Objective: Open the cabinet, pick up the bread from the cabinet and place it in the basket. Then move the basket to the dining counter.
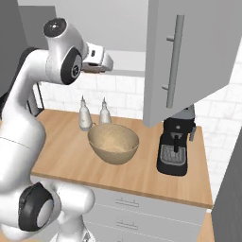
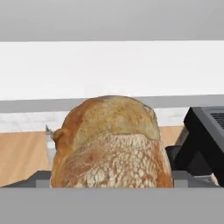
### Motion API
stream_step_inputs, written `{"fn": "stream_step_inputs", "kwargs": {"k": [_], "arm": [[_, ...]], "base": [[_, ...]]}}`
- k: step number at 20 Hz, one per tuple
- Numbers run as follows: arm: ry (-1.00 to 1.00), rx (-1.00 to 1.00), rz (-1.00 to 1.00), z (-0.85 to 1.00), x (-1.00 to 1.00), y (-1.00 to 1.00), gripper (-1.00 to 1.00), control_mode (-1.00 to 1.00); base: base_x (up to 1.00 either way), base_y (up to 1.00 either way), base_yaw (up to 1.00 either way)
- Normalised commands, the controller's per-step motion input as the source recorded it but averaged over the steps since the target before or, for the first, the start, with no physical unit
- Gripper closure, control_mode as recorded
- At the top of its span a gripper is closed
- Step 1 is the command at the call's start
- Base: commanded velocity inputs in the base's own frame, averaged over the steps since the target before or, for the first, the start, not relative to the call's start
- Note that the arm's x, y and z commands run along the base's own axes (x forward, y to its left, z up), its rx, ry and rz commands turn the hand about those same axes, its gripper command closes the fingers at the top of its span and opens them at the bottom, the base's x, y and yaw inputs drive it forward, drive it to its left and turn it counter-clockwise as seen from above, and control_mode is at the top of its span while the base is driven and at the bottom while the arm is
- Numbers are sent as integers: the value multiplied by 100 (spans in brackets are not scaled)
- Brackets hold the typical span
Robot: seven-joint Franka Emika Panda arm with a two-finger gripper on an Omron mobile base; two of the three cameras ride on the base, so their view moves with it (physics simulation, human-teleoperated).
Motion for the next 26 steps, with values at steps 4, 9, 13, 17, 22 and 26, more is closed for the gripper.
{"fn": "stream_step_inputs", "kwargs": {"k": [4,9,13,17,22,26], "arm": [[41,0,-19,19,-100,0,100,-100],[25,0,-17,-44,-100,0,100,-100],[2,0,-7,-100,-58,0,100,-100],[0,2,-2,-100,16,0,100,-100],[0,3,0,-98,81,0,100,-100],[0,1,0,-63,81,0,100,-100]], "base": [[0,0,0],[0,0,0],[0,0,0],[0,0,0],[0,0,0],[0,0,0]]}}
